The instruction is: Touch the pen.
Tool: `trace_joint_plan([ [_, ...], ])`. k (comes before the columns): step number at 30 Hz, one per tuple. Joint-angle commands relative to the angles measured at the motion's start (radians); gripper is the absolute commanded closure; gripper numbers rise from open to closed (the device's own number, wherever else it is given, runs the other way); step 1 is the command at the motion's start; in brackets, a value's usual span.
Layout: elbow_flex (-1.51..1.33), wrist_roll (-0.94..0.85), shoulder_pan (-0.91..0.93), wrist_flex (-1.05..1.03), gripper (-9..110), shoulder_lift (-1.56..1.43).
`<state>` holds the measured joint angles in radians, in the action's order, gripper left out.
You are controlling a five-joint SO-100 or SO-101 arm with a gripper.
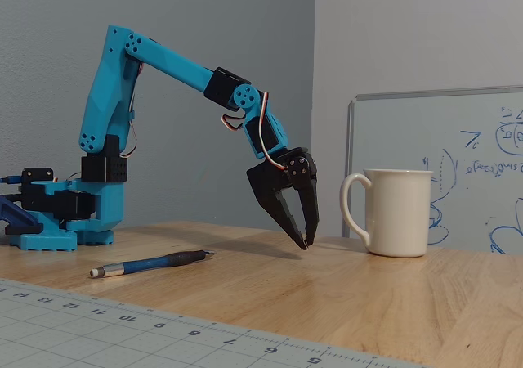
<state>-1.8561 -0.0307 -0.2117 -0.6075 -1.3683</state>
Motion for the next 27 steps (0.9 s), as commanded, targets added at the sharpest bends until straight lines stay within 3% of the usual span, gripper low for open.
trace_joint_plan([
  [1, -1.287, -0.003, 0.198, -0.376, 101, -1.819],
  [27, -1.289, -0.003, 0.230, -0.376, 101, -1.818],
])
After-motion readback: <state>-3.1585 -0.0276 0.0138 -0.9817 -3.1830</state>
